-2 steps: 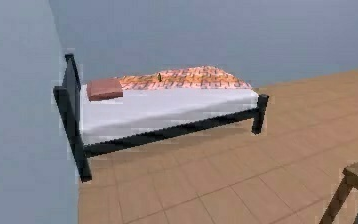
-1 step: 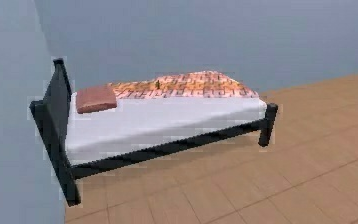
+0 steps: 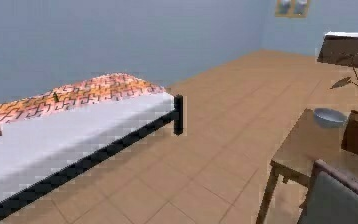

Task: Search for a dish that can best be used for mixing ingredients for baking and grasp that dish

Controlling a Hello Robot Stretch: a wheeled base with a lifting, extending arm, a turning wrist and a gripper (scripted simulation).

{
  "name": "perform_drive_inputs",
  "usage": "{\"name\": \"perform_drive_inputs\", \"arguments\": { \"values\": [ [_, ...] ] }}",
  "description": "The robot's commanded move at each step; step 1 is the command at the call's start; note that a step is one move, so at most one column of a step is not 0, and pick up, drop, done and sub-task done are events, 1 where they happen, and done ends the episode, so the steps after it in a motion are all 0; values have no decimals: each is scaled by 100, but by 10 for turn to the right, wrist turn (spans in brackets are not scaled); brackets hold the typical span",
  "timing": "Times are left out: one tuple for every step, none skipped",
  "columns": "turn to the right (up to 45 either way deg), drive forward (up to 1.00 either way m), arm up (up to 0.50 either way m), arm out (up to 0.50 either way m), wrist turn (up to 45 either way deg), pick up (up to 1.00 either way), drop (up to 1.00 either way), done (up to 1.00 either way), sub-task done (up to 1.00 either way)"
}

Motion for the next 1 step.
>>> {"name": "perform_drive_inputs", "arguments": {
  "values": [
    [0,95,0,0,0,0,0,0,0]
  ]
}}
